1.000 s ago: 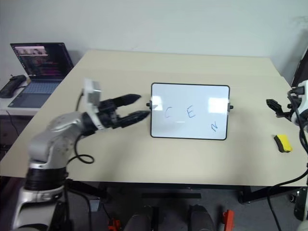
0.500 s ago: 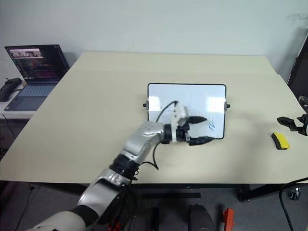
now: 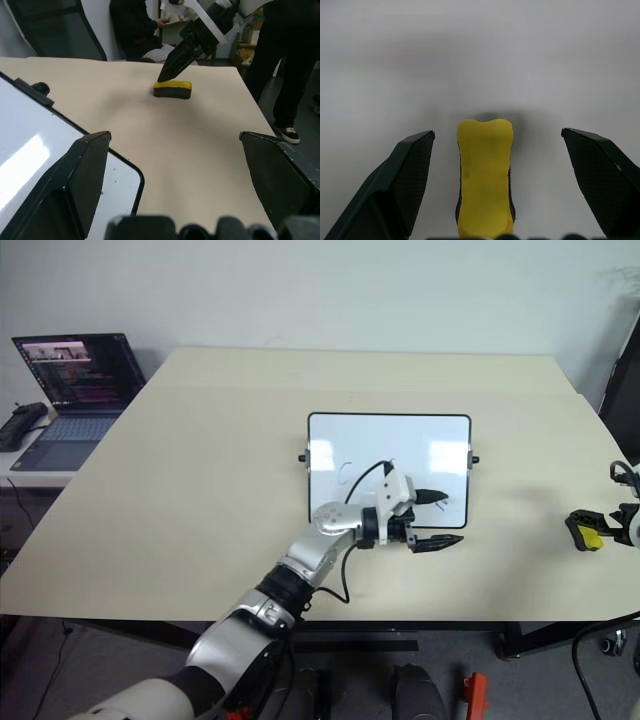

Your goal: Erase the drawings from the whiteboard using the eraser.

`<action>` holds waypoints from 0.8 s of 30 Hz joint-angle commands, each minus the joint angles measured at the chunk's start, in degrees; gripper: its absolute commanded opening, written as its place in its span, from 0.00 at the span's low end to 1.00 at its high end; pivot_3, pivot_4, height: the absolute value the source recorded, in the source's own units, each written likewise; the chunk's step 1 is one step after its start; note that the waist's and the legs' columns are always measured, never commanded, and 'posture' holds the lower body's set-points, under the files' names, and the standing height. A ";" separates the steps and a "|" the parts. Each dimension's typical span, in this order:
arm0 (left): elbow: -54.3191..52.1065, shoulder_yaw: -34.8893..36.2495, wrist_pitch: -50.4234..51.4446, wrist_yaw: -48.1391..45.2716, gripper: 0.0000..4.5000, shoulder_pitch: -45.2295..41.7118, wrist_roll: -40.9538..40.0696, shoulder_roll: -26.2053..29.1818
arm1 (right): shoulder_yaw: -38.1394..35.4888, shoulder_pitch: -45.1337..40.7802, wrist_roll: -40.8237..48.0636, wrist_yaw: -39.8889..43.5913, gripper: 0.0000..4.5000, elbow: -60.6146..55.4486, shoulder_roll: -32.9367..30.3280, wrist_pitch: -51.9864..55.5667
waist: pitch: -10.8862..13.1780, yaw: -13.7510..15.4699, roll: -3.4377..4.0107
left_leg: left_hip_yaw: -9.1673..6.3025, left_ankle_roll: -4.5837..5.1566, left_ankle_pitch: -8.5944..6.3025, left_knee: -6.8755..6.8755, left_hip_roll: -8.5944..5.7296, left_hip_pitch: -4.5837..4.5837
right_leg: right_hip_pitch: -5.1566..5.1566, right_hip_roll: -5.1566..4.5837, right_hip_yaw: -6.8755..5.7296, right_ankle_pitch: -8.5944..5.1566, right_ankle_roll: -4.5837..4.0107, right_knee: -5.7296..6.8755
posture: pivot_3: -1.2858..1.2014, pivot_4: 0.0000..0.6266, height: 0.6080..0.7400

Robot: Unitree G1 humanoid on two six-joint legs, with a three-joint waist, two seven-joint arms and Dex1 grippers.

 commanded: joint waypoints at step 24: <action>-3.70 1.38 1.34 -1.67 1.00 1.56 0.88 0.77 | -0.66 1.97 -0.29 1.49 0.17 1.71 0.72 -2.59 | 0.00 -0.02 0.00 | 0.35 0.01 -0.01 0.01 -0.02 0.20 | 0.03 0.00 0.39 0.09 0.18 0.02 | 0.52 0.24 1.00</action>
